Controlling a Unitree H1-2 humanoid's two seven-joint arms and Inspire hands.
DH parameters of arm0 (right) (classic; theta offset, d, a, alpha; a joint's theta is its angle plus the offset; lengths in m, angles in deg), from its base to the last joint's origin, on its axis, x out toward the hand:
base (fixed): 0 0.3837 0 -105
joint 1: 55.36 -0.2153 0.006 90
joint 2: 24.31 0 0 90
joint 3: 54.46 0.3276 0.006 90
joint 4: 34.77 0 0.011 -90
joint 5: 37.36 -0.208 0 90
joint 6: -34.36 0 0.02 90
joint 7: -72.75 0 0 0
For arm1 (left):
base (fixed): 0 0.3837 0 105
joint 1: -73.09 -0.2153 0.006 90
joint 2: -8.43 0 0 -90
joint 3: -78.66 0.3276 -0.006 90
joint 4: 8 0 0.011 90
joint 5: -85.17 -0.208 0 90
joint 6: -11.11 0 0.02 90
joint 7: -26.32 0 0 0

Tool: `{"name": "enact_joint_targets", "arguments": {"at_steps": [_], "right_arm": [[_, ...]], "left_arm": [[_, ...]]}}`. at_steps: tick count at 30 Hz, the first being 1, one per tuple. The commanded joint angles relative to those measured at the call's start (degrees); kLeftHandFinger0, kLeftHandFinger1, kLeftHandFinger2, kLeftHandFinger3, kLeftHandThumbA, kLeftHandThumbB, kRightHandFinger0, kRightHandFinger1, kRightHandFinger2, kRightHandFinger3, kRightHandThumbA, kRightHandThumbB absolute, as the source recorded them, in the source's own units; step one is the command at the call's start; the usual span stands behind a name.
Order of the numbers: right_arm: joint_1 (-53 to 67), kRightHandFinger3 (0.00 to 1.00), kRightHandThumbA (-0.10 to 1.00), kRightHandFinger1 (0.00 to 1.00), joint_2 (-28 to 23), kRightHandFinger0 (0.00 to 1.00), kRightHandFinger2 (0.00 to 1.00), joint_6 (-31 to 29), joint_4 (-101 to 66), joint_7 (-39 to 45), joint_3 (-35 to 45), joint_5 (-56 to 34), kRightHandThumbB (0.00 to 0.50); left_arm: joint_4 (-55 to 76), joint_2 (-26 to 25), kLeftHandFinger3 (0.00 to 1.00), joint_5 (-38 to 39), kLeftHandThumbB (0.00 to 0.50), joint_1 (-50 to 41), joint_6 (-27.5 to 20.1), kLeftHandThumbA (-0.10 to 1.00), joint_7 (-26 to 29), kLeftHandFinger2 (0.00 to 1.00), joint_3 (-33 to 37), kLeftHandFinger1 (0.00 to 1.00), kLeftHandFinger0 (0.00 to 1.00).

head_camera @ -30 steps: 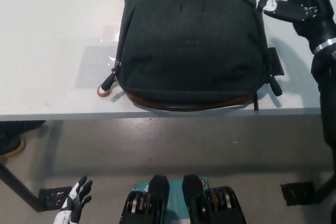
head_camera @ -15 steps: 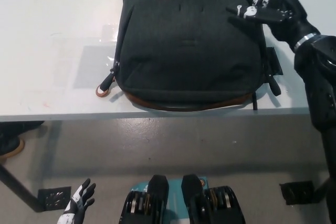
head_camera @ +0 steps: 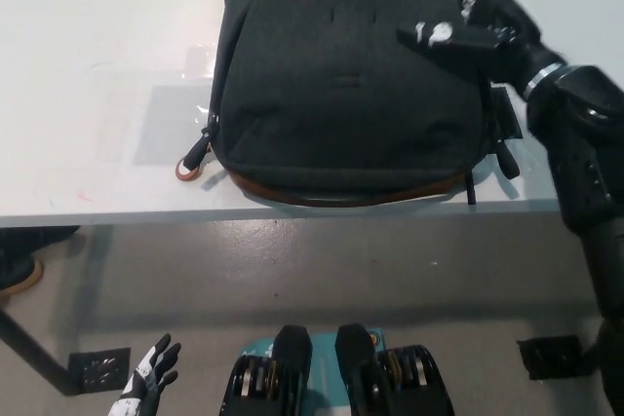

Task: A bag is kept in the middle of the table with its flap loosely closed and the robot uses its right hand to adjust it and opens it

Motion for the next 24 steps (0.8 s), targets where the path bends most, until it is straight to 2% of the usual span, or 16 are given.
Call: {"name": "enact_joint_targets", "arguments": {"at_steps": [1, 2, 3, 4, 5, 6, 7, 8, 10, 14, 16, 20, 22, 24], "right_arm": [[-3.45, 0.94, 0.77, 0.88, 1.18, 0.91, 0.89, -1.24, 4.52, 2.82, -0.88, 0.76, 0.381], [-3.77, 0.75, 0.66, 0.64, 1.31, 0.68, 0.68, -0.75, 5.27, 3.40, -0.32, -0.16, 0.366], [-3.91, 0.49, 0.27, 0.17, 1.93, 0.06, 0.34, -1.59, 5.22, 0.84, 0.21, 0.26, 0.287], [-4.00, 0.33, 0.06, 0.08, 2.01, 0.01, 0.26, -1.87, 5.40, 0.30, 0.31, 0.42, 0.265], [-3.95, 0.10, -0.08, 0.07, 2.18, 0.00, 0.31, -1.56, 4.83, -1.01, 0.47, 0.81, 0.244], [-3.83, 0.09, -0.10, 0.11, 2.07, 0.00, 0.45, -0.64, 3.84, -1.56, 0.14, 1.33, 0.174], [-3.60, 0.33, -0.10, 0.19, 2.06, 0.00, 0.60, 0.13, 2.90, -2.06, -0.01, 1.64, 0.115], [-3.27, 0.61, -0.10, 0.27, 2.00, 0.00, 0.64, 0.83, 1.82, -2.70, -0.20, 2.04, 0.080], [-2.80, 0.75, -0.10, 0.33, 1.85, 0.00, 0.65, 1.89, 0.50, -3.48, -0.44, 2.51, 0.059], [-1.57, 0.80, -0.10, 0.40, 1.74, 0.00, 0.70, 3.28, -2.94, -4.17, -0.87, 3.38, 0.058], [-0.99, 0.78, -0.10, 0.41, 1.85, 0.00, 0.70, 3.77, -4.53, -4.69, -0.75, 3.42, 0.057], [0.53, 0.79, -0.10, 0.45, 1.90, 0.00, 0.73, 5.23, -9.07, -6.96, -1.02, 4.89, 0.080], [1.80, 0.77, -0.10, 0.42, 1.61, 0.00, 0.66, 4.33, -12.50, -6.81, -1.24, 5.33, 0.076], [3.41, 0.73, -0.10, 0.40, 1.94, 0.00, 0.65, 3.88, -16.79, -7.21, -0.73, 5.10, 0.078]], "left_arm": [[0.77, -1.16, 1.00, 0.96, 0.076, 0.02, -1.96, 1.00, -0.80, 1.00, -0.01, 1.00, 1.00], [0.74, -1.22, 1.00, 1.11, 0.072, 0.10, -2.03, 1.00, -0.88, 1.00, -0.04, 1.00, 1.00], [0.76, -1.30, 1.00, 1.17, 0.069, 0.27, -1.78, 1.00, -0.97, 1.00, -0.08, 1.00, 1.00], [0.70, -1.37, 1.00, 1.22, 0.069, 0.40, -1.75, 1.00, -1.02, 1.00, -0.09, 1.00, 1.00], [0.69, -1.44, 1.00, 1.42, 0.071, 0.60, -1.48, 1.00, -1.12, 1.00, -0.13, 1.00, 1.00], [0.83, -1.41, 1.00, 1.56, 0.069, 0.73, -1.16, 1.00, -1.18, 1.00, -0.12, 1.00, 1.00], [0.90, -1.50, 1.00, 1.60, 0.068, 0.79, -0.96, 1.00, -1.27, 1.00, -0.12, 1.00, 1.00], [0.82, -1.62, 1.00, 1.46, 0.062, 0.90, -1.03, 1.00, -1.33, 1.00, -0.08, 1.00, 1.00], [0.68, -1.72, 1.00, 1.35, 0.054, 1.04, -1.27, 1.00, -1.40, 1.00, 0.00, 1.00, 1.00], [0.61, -1.83, 1.00, 1.21, 0.049, 1.12, -1.21, 1.00, -1.45, 1.00, 0.04, 1.00, 1.00], [1.02, -1.77, 1.00, 0.89, 0.059, 1.16, -0.59, 1.00, -1.47, 1.00, 0.06, 1.00, 1.00], [0.85, -1.72, 1.00, 1.33, 0.037, 1.47, -0.78, 1.00, -1.63, 1.00, -0.06, 1.00, 1.00], [0.83, -1.79, 1.00, 1.37, 0.036, 1.83, -0.78, 1.00, -1.77, 1.00, -0.16, 1.00, 1.00], [1.34, -1.68, 1.00, 1.02, 0.046, 1.73, -0.25, 1.00, -1.59, 1.00, -0.26, 1.00, 1.00]]}}
